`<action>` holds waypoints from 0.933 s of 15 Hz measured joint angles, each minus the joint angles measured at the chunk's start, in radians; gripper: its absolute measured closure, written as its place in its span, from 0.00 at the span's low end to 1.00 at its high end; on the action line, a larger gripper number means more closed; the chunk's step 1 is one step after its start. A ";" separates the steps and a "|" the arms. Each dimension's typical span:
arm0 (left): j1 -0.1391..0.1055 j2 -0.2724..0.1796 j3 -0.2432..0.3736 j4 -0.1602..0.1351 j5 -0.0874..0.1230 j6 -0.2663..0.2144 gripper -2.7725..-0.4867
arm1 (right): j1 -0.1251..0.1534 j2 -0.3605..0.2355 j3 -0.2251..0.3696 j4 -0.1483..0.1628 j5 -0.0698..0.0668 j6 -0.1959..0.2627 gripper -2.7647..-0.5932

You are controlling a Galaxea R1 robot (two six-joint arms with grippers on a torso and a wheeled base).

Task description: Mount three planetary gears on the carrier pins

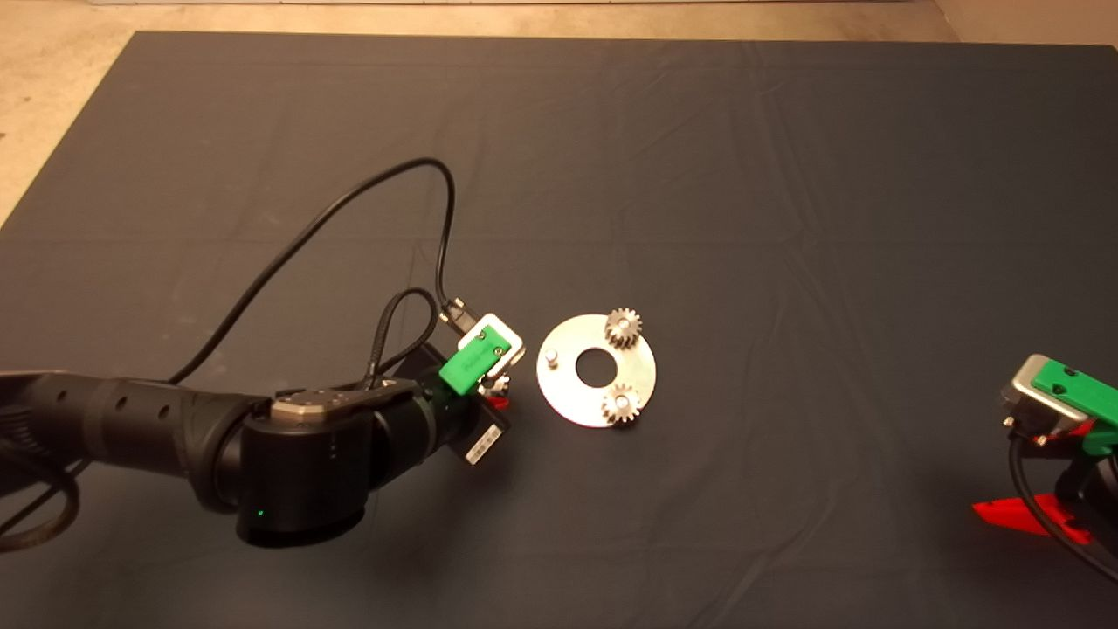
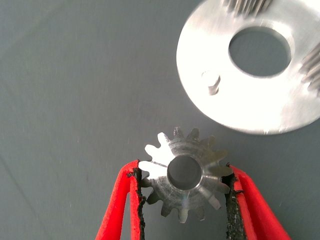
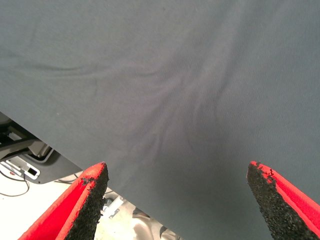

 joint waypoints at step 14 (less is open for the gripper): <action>-0.005 0.118 -0.085 -0.002 0.035 0.000 0.91 | 0.000 -0.016 0.003 0.004 0.001 -0.005 0.33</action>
